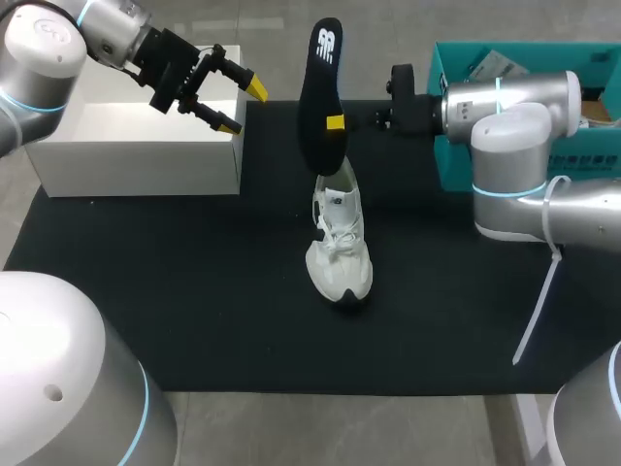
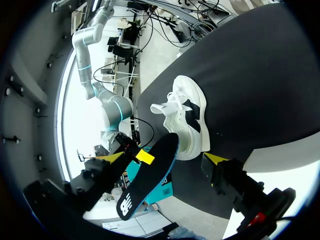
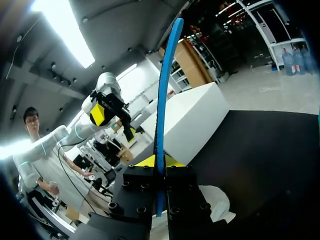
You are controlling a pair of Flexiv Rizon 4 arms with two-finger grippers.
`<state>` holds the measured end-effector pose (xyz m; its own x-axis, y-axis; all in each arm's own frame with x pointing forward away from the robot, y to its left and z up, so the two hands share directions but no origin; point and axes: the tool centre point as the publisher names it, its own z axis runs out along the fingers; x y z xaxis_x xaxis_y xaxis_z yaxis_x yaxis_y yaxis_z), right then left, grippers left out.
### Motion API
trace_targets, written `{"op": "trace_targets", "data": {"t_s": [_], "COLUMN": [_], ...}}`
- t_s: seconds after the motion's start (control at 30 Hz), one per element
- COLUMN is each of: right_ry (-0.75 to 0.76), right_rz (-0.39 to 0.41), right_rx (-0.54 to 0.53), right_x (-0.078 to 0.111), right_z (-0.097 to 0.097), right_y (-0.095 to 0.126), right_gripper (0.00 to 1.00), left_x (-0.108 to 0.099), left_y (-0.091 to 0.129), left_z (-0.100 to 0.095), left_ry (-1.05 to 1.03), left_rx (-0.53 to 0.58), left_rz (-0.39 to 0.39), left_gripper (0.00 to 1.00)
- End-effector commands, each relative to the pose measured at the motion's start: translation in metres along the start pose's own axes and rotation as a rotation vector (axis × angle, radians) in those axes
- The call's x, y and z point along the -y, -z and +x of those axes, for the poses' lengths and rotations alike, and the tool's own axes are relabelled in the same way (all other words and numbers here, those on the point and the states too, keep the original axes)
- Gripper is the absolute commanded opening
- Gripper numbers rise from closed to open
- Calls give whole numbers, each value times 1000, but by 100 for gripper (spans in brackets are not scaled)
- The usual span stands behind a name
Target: Take the shoe out of the shoebox, open the shoe tongue, remove and reinsert the insole, then place the shoe into the shoebox
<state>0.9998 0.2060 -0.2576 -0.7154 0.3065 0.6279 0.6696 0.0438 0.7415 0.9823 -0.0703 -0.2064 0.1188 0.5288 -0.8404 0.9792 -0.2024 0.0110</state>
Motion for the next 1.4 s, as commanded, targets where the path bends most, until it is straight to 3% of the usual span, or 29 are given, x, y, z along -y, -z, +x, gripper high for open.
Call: {"op": "trace_targets", "data": {"t_s": [0.03, 0.27, 0.63, 1.4], "right_ry": [-8, -26, -121, -148], "right_rz": [-23, -43, -4, 58], "right_rx": [8, -4, -6, 11], "right_x": [6, 16, 51, 59], "right_z": [2, 7, 6, 7], "right_y": [-8, -18, -21, -23], "right_gripper": [0, 0, 0, 0], "left_x": [1, 1, 1, 1], "left_y": [0, 0, 0, 0], "left_z": [0, 0, 0, 0], "left_ry": [-1, -1, -1, -1], "left_rx": [-3, -3, -3, -3], "left_rz": [-3, -3, -3, -3], "left_gripper": [100, 100, 100, 100]}}
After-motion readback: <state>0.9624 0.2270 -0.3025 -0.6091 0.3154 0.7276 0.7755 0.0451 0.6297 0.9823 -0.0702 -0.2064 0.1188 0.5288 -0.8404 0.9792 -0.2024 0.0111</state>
